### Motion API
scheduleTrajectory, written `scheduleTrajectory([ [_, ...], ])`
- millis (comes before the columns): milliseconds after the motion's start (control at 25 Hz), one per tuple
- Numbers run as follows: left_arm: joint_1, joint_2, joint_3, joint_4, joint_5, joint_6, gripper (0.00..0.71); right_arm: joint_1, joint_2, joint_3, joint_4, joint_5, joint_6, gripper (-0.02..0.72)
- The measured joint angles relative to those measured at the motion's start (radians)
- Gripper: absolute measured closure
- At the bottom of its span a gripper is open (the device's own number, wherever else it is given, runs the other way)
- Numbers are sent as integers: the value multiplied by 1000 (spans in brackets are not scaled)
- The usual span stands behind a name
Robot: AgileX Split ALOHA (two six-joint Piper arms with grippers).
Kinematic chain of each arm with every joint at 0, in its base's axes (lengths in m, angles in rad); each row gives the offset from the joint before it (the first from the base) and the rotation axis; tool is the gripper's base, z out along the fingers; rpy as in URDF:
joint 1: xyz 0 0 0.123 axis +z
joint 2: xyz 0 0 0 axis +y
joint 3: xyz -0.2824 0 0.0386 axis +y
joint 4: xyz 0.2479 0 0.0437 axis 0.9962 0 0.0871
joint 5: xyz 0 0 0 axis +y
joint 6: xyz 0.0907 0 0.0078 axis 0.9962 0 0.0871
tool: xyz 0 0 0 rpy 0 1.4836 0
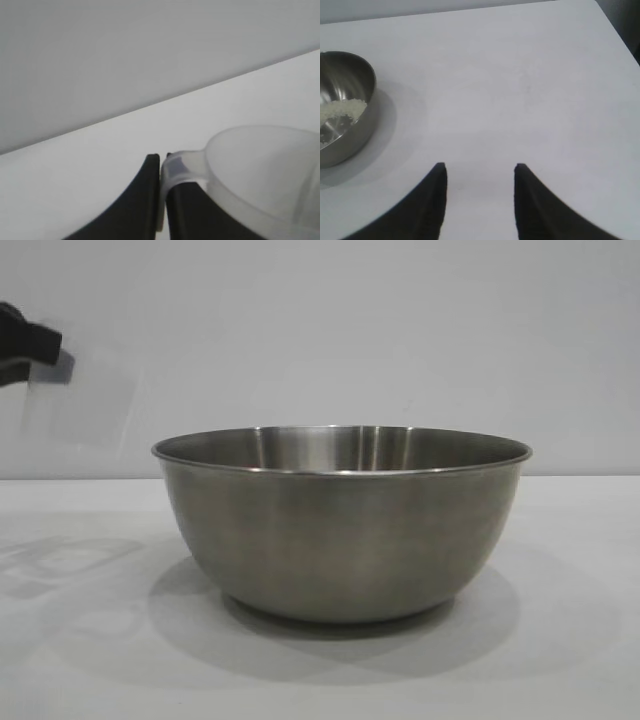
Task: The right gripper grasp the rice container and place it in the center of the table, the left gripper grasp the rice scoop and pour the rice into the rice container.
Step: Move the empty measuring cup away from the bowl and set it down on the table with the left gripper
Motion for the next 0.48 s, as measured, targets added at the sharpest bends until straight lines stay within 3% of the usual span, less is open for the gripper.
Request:
scheduleTrajectory([
  [480, 0, 186, 0, -42, -3, 2, 710, 0, 0, 0, 0, 0, 0, 400],
])
